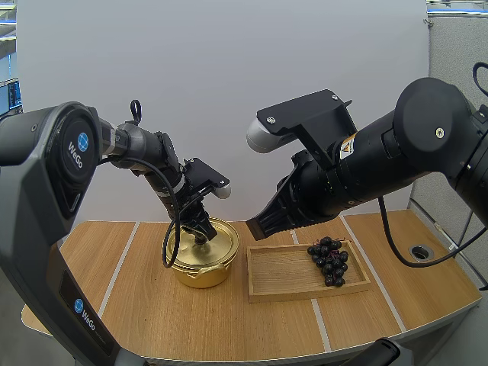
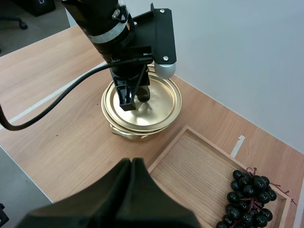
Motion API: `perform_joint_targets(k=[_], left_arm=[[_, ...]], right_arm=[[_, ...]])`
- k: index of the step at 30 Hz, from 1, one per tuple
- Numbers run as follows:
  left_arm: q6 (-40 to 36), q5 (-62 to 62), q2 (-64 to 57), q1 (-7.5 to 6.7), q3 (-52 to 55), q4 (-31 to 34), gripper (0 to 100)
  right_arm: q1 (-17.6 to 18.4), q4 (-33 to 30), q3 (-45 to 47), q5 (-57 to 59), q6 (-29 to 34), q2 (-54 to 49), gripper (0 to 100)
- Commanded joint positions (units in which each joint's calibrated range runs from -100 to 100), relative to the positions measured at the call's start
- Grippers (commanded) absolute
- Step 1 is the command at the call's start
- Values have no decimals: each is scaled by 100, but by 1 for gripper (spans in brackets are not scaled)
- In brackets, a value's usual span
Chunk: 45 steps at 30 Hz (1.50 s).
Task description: Open the pot, put the pineapple inside, and close it
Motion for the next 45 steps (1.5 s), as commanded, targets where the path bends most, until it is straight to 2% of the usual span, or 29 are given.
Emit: perform_joint_targets(k=[1, 16, 17, 19, 21, 23, 24, 34, 45], left_arm=[[17, 528, 16, -15, 48, -96, 0], [17, 754, 16, -15, 48, -85, 1], [17, 754, 3, -15, 48, -85, 6], [82, 839, -12, -15, 48, -85, 24], [206, 1029, -70, -15, 48, -85, 53], [254, 1110, -134, -15, 48, -85, 87], [254, 1133, -201, -15, 48, -85, 100], [163, 2173, -870, -15, -218, -65, 100], [79, 2552, -2764, -15, -667, -49, 100]], right_arm=[[-20, -42, 13, -18, -5, -56, 0], [-20, -42, 13, -18, -5, -56, 0], [-20, -42, 13, -18, -5, -56, 0], [-20, -42, 13, -18, -5, -56, 0], [-20, -42, 13, -18, -5, -56, 0], [-20, -42, 13, -18, -5, -56, 0], [-20, -42, 13, -18, -5, -56, 0], [-20, -42, 13, -18, -5, -56, 0], [-20, -42, 13, -18, -5, -56, 0]])
